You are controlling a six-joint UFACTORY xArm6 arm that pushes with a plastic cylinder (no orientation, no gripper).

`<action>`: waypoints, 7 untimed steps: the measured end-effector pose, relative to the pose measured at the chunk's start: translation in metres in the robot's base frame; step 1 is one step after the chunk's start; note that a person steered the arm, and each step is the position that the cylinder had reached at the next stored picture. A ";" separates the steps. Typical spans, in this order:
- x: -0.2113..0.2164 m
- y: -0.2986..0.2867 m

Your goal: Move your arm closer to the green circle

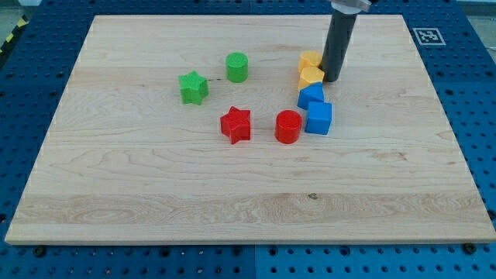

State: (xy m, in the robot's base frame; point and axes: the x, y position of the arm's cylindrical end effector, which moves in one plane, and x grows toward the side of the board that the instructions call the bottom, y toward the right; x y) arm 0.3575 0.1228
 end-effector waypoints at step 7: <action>-0.080 -0.033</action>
State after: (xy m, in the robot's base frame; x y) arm 0.2778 0.0899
